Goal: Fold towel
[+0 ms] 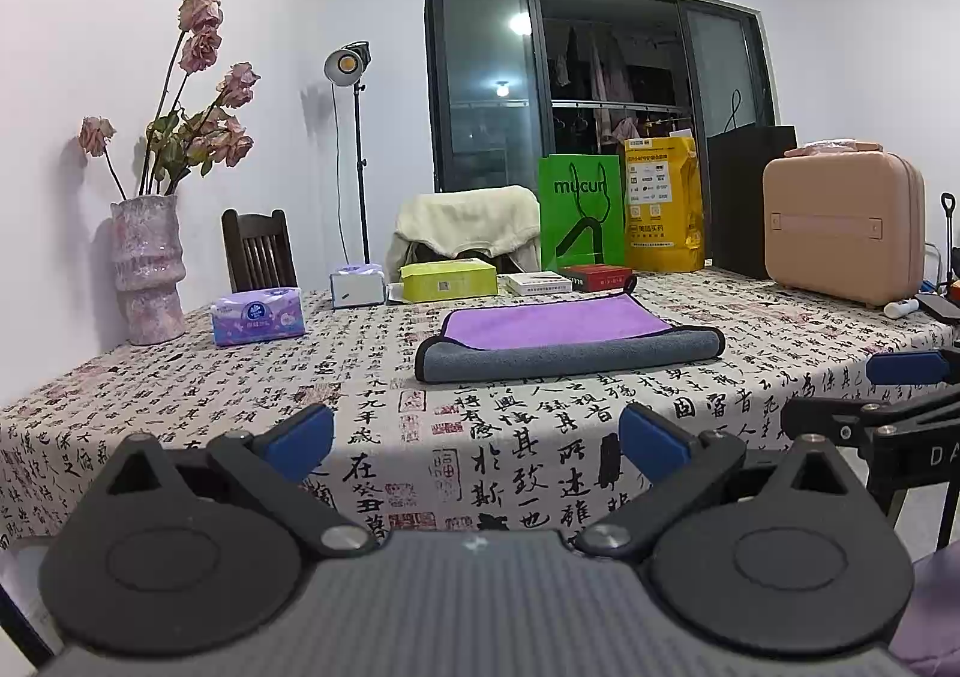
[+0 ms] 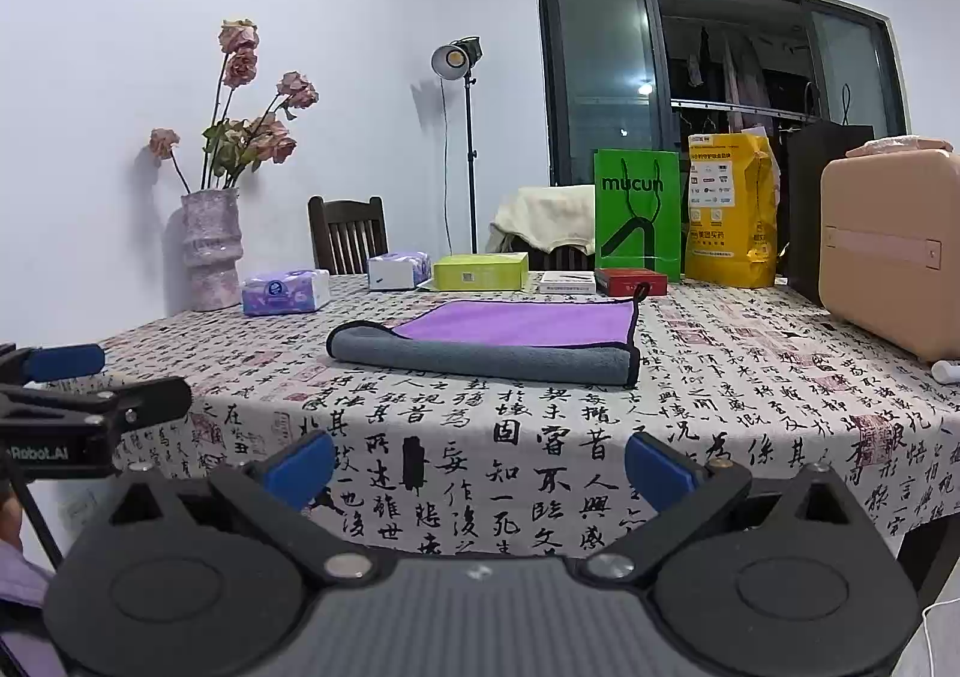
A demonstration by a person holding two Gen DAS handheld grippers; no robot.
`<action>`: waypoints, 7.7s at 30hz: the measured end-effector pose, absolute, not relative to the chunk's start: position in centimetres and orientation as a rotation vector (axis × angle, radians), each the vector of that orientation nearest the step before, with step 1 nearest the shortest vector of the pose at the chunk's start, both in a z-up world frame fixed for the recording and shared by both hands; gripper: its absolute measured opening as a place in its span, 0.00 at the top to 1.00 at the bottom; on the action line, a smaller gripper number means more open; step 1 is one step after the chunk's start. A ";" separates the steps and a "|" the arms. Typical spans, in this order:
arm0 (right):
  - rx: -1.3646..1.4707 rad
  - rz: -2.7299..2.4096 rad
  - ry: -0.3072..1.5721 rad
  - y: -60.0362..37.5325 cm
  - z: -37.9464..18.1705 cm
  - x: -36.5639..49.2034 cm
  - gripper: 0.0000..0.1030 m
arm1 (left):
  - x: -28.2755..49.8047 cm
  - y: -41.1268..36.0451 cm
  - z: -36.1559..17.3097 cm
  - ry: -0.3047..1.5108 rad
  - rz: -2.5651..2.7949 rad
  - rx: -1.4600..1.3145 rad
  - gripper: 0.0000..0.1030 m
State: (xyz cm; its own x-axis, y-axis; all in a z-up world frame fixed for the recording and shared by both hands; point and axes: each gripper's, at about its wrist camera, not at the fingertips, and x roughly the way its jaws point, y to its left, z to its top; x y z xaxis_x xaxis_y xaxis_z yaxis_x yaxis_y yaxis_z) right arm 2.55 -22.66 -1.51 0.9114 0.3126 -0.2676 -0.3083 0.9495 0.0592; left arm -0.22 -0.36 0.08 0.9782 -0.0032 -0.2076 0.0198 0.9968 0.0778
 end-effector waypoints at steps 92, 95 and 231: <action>0.085 0.443 0.454 -28.7 -4.1 29.7 0.83 | 30.4 7.5 -2.3 0.579 -0.256 -0.107 0.81; 0.092 0.445 0.454 -29.0 -4.0 29.7 0.85 | 30.4 7.3 -2.2 0.583 -0.268 -0.094 0.87; -0.008 0.326 0.515 -27.7 3.2 50.1 0.48 | 45.4 6.4 4.5 0.558 -0.305 -0.006 0.28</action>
